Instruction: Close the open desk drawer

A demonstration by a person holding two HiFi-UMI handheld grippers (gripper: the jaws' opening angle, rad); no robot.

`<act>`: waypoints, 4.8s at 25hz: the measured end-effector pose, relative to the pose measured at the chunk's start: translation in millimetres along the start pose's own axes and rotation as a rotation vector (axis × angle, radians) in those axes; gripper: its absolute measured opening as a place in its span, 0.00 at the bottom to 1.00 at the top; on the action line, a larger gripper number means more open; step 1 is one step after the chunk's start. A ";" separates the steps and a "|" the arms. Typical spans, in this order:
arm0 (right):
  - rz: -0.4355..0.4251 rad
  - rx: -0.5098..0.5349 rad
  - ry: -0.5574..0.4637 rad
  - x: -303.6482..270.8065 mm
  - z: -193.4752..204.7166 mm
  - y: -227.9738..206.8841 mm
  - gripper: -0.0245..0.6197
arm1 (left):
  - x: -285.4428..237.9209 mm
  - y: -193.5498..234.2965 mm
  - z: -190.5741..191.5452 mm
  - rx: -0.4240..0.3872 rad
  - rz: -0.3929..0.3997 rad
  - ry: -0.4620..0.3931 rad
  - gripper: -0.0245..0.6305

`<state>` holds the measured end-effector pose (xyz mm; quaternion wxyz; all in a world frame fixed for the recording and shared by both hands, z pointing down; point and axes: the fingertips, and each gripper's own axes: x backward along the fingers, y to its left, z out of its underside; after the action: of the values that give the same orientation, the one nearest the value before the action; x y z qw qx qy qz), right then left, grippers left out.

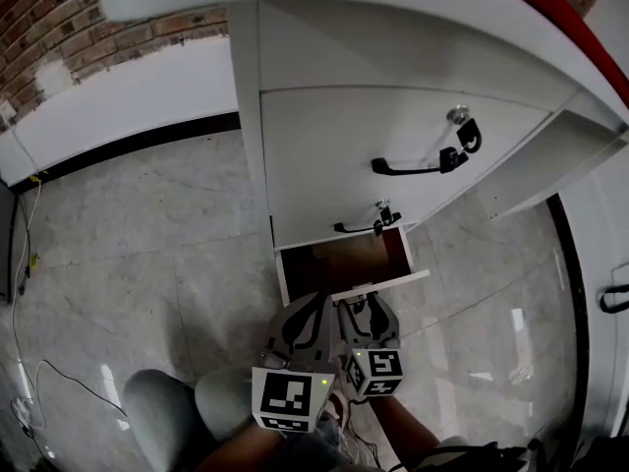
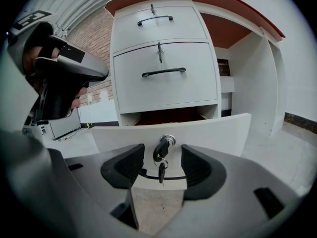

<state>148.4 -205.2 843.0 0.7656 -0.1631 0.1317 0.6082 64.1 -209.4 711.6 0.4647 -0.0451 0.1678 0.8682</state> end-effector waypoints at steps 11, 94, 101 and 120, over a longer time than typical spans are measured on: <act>0.000 0.008 -0.027 -8.3 -6.7 -3.5 0.37 | -5.2 10.1 0.4 -0.011 -0.029 -0.023 0.05; -0.027 -0.003 -0.035 -95.3 -45.3 -11.7 0.38 | -5.8 38.0 11.4 0.121 -0.075 -0.024 0.05; -0.025 -0.002 -0.042 -98.3 -46.2 -12.0 0.38 | -7.2 37.2 11.5 0.120 -0.074 -0.022 0.05; -0.022 -0.002 -0.038 -102.7 -46.9 -10.4 0.38 | -11.0 28.8 11.7 0.104 -0.064 -0.016 0.05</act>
<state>135.2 -317.8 842.3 0.7744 -0.1540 0.1147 0.6029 47.6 -229.0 732.3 0.4954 -0.0194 0.2075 0.8433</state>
